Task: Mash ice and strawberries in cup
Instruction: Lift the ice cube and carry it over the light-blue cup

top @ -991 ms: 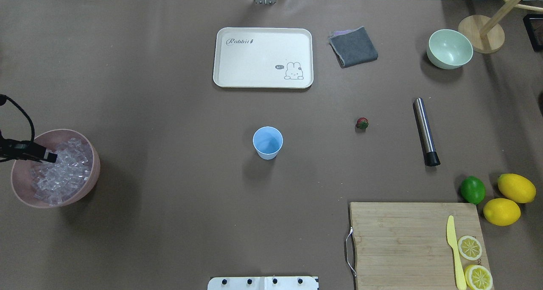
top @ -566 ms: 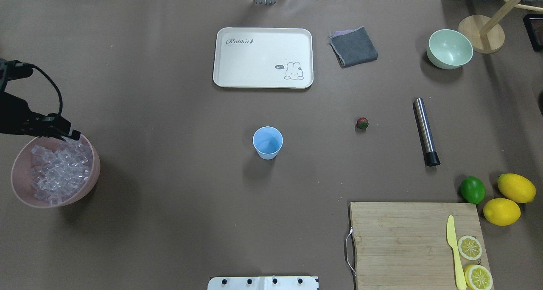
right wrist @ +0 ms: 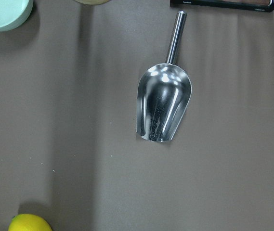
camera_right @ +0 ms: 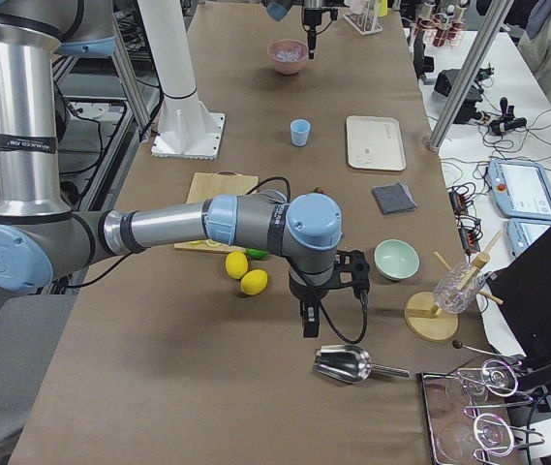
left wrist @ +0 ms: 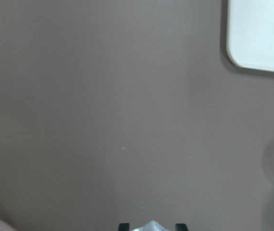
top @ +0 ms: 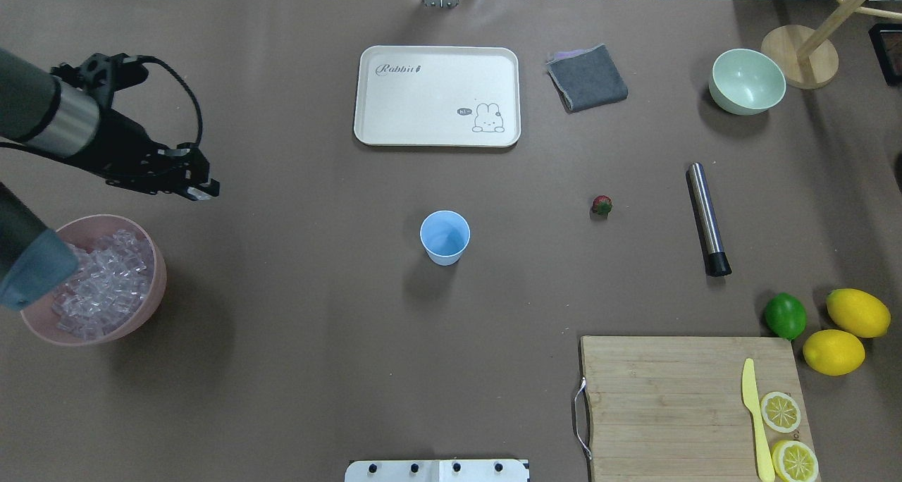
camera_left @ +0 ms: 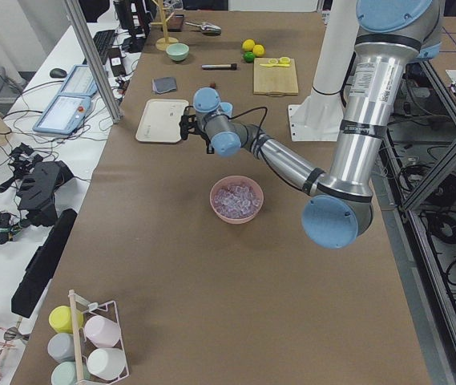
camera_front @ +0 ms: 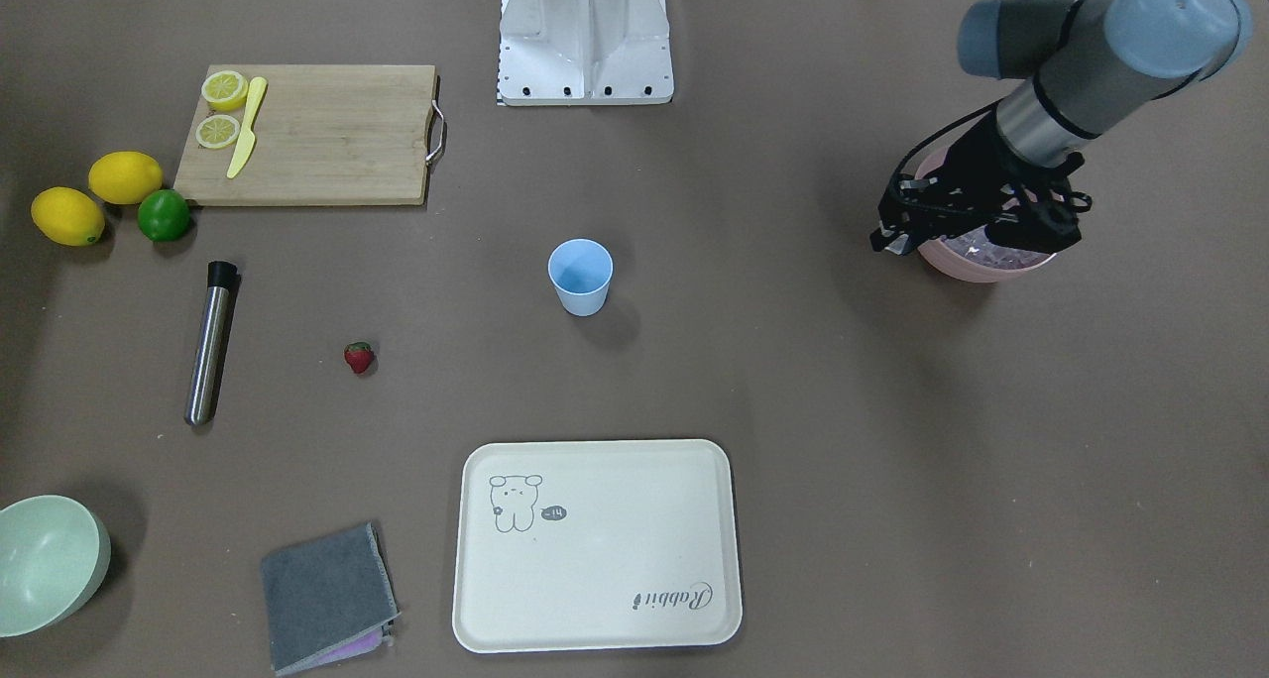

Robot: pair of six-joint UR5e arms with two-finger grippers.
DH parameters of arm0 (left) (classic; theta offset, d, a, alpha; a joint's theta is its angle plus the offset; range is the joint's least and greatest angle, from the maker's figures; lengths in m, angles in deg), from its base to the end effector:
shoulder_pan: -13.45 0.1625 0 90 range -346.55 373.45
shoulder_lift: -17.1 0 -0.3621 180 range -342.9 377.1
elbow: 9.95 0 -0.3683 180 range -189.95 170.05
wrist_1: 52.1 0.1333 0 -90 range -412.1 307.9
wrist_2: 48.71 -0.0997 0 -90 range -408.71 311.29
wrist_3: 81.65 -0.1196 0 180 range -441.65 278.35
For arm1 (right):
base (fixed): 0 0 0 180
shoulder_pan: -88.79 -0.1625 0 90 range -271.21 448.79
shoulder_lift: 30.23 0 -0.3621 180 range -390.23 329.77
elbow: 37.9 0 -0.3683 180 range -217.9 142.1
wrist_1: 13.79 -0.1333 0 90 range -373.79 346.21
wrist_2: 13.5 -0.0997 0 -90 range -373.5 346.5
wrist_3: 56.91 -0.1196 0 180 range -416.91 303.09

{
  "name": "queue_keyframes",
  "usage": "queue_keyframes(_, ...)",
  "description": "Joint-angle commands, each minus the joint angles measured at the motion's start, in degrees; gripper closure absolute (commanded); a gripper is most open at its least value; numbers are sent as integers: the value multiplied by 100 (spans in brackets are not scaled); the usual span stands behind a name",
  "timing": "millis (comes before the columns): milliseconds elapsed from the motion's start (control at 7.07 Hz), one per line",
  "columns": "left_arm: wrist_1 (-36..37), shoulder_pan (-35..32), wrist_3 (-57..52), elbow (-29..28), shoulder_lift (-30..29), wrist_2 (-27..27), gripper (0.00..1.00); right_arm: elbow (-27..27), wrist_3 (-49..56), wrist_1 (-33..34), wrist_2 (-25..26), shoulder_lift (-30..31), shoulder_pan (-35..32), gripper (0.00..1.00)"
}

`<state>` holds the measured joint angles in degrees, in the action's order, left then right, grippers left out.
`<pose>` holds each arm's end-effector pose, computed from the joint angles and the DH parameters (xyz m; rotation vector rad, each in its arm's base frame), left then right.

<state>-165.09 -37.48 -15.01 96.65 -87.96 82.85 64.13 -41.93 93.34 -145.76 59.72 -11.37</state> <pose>0.2974 -0.4519 0.2893 0.0167 1.1233 -0.0839 0.1318 -0.4356 0.5445 0.0783 -0.7378 -0.0477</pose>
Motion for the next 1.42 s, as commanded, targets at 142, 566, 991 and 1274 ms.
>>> queue_keyframes(142, 1301, 1134, 1181, -34, -1504, -1146, 69, 9, -21, 0, -10, -73, 14, 0)
queue_keyframes(566, 1525, 1769, 1825, -602, -2428, -1868, 69, 18, -30, 0, -19, -83, 23, 0)
queue_keyframes(991, 1473, 1912, 1984, -1298, -2967, -2082, 69, 97, -30, 0, -10, -30, 23, 0)
queue_keyframes(1274, 1281, 2017, 2037, -1660, -3170, -2369, 69, 141, -30, 0, -10, 14, 23, 0)
